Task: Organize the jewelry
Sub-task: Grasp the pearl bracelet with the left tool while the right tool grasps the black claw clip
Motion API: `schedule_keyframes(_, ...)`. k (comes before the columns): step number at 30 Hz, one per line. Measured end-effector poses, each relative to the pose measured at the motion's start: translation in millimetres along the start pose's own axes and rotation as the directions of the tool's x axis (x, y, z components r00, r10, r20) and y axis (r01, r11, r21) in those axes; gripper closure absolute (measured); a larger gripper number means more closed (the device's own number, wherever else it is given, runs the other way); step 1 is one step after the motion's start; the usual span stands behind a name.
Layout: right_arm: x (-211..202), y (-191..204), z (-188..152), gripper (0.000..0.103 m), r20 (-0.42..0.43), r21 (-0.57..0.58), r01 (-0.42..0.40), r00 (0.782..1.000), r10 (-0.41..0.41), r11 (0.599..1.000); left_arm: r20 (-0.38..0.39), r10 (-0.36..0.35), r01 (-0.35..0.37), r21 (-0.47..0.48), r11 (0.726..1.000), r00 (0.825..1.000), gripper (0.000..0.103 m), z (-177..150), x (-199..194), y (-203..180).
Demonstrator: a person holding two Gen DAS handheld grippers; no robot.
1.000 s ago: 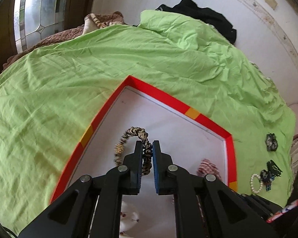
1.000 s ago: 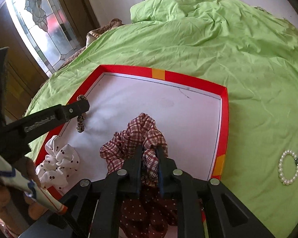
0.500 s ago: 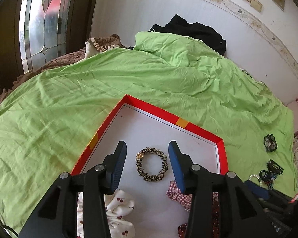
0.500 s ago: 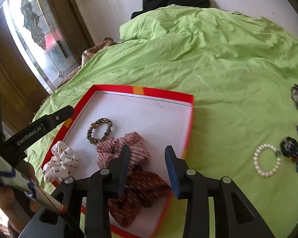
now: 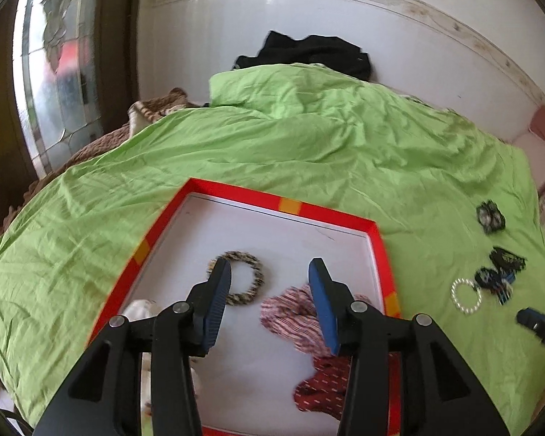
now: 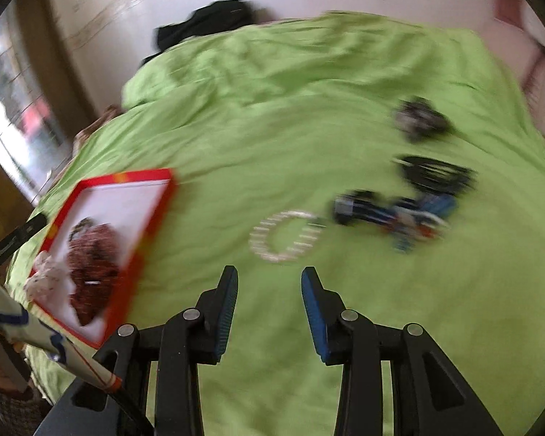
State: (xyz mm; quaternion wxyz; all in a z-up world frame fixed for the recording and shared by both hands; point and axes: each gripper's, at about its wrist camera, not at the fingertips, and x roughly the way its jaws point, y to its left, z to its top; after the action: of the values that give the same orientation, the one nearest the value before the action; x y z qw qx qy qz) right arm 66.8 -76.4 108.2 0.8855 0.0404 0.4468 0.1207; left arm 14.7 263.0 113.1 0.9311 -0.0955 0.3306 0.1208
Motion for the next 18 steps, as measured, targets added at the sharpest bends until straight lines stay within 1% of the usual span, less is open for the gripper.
schedule_keyframes(3, -8, -48, -8, 0.064, 0.007, 0.088, 0.027, 1.000, -0.028, 0.996, -0.013, -0.038, 0.039, 0.021, 0.999, 0.999, 0.060, -8, -6, -17)
schedule_keyframes(6, -13, -80, -14, 0.064, 0.014, 0.143, 0.038, 0.999, -0.040, 0.989, -0.035, -0.106, 0.107, 0.034, 0.994, 0.994, 0.060, -16, -16, -37)
schedule_keyframes(7, -15, -91, -15, 0.064, 0.020, 0.155, 0.041, 0.999, -0.045, 0.987, -0.038, -0.116, 0.118, 0.039, 0.992, 0.992, 0.060, -18, -18, -43)
schedule_keyframes(13, -13, -127, -12, 0.064, 0.037, 0.184, 0.031, 0.999, -0.038, 0.982, -0.090, -0.198, 0.206, 0.095, 0.974, 0.976, 0.060, -26, -27, -96)
schedule_keyframes(16, -6, -139, -6, 0.064, 0.050, 0.172, 0.031, 0.998, -0.040, 0.985, -0.140, -0.204, 0.222, 0.124, 0.967, 0.969, 0.060, -27, -17, -128)
schedule_keyframes(18, -1, -148, -3, 0.064, 0.057, 0.178, 0.023, 0.998, -0.033, 0.984, -0.176, -0.217, 0.241, 0.129, 0.962, 0.960, 0.060, -26, -6, -146)
